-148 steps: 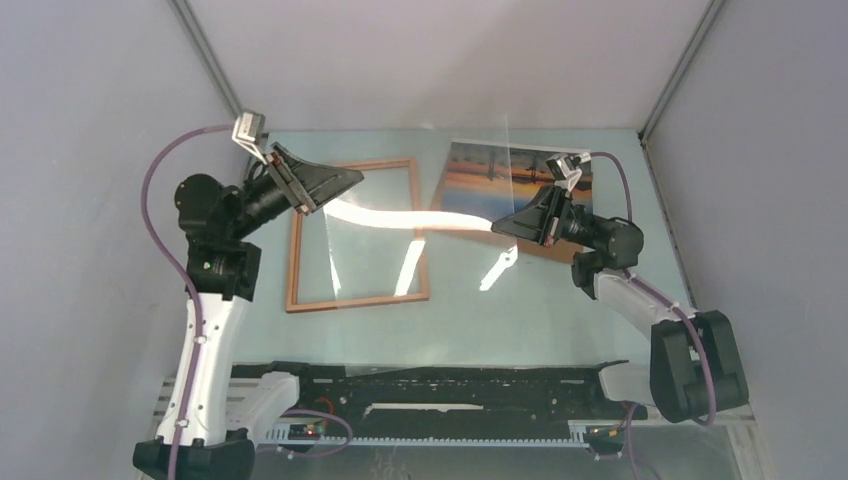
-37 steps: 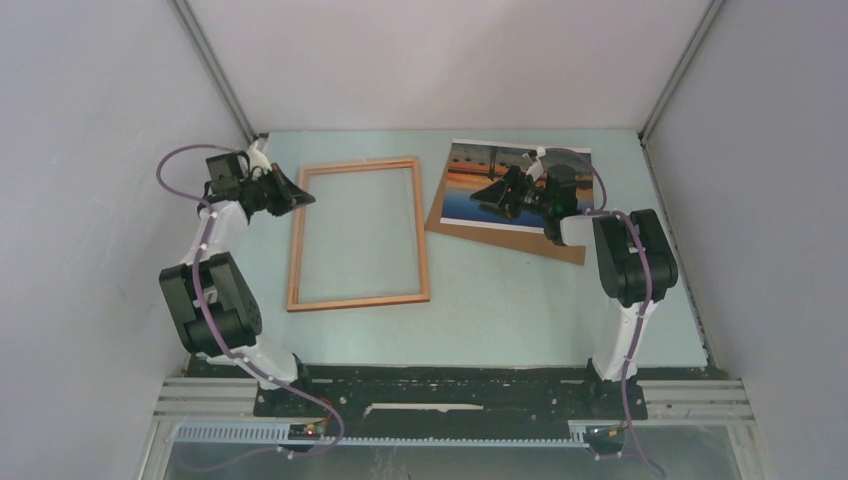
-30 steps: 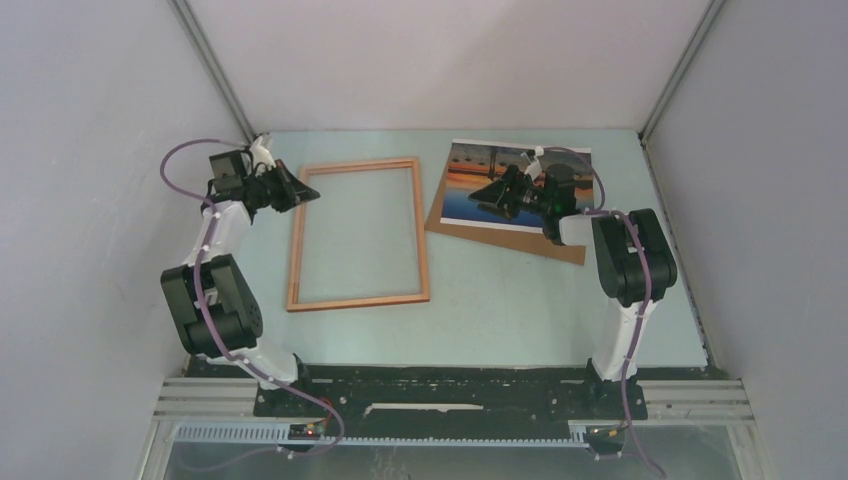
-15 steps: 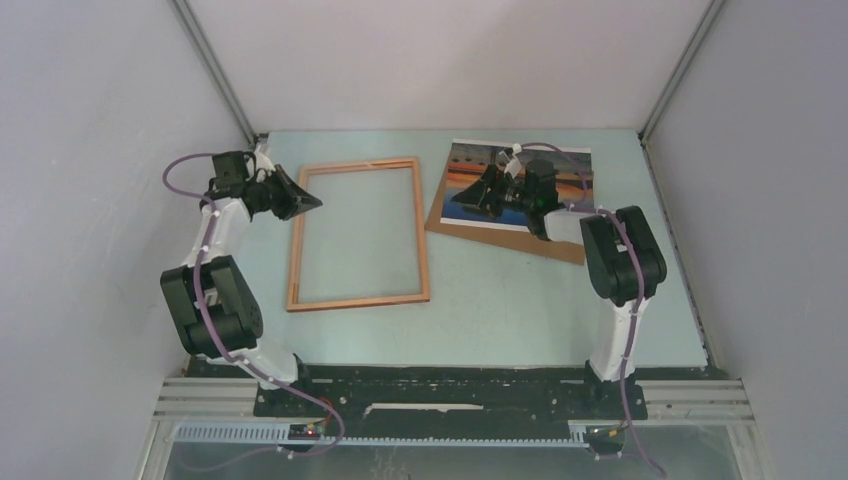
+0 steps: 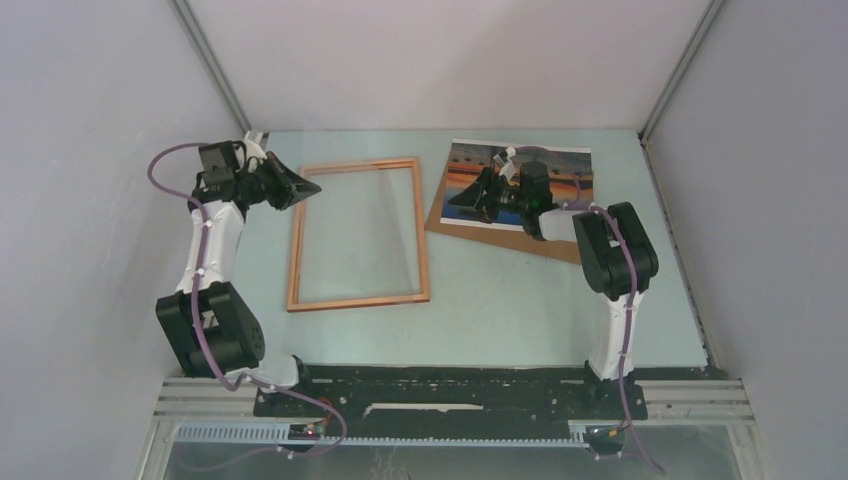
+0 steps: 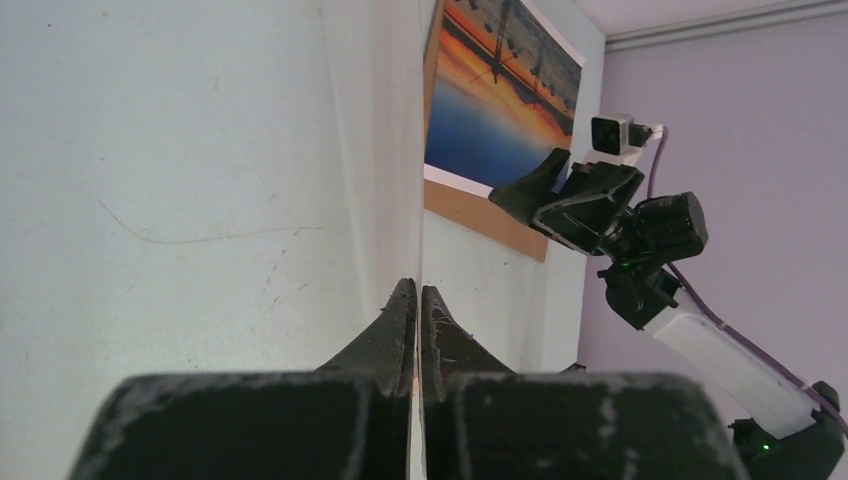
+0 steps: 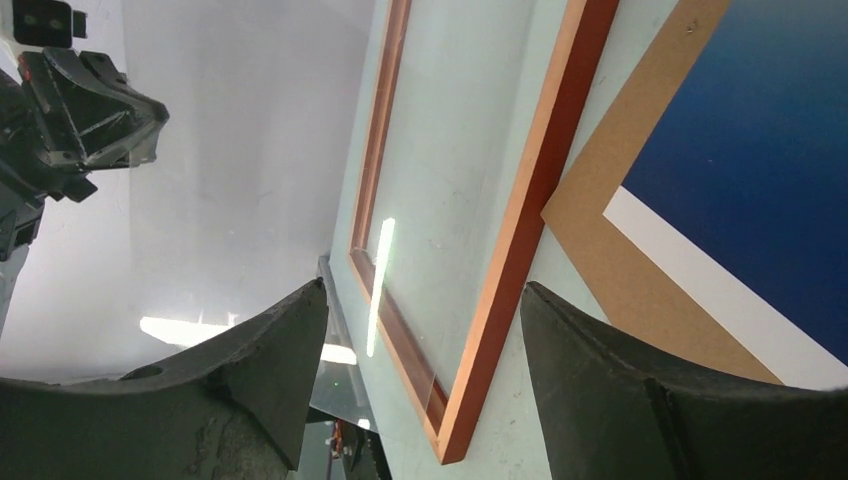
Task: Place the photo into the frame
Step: Place the photo frame item in the photo frame.
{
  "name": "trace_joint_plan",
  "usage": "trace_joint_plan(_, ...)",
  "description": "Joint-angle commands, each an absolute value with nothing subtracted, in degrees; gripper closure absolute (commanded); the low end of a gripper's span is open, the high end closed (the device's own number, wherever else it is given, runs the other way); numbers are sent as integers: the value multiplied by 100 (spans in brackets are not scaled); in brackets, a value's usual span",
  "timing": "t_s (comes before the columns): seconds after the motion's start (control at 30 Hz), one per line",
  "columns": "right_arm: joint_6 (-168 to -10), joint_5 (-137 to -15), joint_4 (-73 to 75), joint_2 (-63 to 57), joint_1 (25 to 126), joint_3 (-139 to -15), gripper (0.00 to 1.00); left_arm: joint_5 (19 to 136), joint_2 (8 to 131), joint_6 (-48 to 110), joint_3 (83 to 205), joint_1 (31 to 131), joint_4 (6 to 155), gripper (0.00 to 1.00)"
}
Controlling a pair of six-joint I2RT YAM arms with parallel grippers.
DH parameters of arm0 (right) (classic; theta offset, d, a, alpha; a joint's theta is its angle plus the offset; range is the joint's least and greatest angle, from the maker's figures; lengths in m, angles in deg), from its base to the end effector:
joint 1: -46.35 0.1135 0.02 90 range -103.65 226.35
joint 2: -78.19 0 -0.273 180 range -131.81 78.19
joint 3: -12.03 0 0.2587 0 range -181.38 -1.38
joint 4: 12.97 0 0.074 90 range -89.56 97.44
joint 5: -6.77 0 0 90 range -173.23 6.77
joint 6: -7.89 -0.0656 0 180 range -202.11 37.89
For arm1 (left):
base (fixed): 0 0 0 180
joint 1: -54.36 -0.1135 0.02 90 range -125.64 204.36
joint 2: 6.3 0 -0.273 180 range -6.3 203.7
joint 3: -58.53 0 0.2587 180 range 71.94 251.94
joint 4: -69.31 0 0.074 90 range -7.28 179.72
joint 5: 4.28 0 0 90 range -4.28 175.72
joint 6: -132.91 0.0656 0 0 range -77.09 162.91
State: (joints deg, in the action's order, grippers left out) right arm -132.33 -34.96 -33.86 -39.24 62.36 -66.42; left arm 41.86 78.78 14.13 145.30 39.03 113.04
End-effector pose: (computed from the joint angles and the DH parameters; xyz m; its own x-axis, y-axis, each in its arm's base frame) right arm 0.4274 0.1736 0.1565 -0.8561 0.2865 -0.4301 -0.3244 0.3500 0.8788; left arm 0.3450 0.0474 0.3119 -0.7132 -0.5555 -0.4275 -0.0430 0.6435 -0.7642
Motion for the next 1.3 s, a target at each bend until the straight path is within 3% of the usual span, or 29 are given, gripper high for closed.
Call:
trace_joint_plan(0.0,-13287,-3393,-3613,-3968,6306,-6851,22,3884,7412,1094,14969,4049,11120,100)
trace_joint_plan(0.73,-13338,-3430,-3545,-4089,6284,-6950,22,3910,7929,-236,15444,4382,10241,100)
trace_joint_plan(1.27,-14244,-3053,-3799,-5331,6771,-8078,19,3777,8315,-434,15233,4534,9764,100)
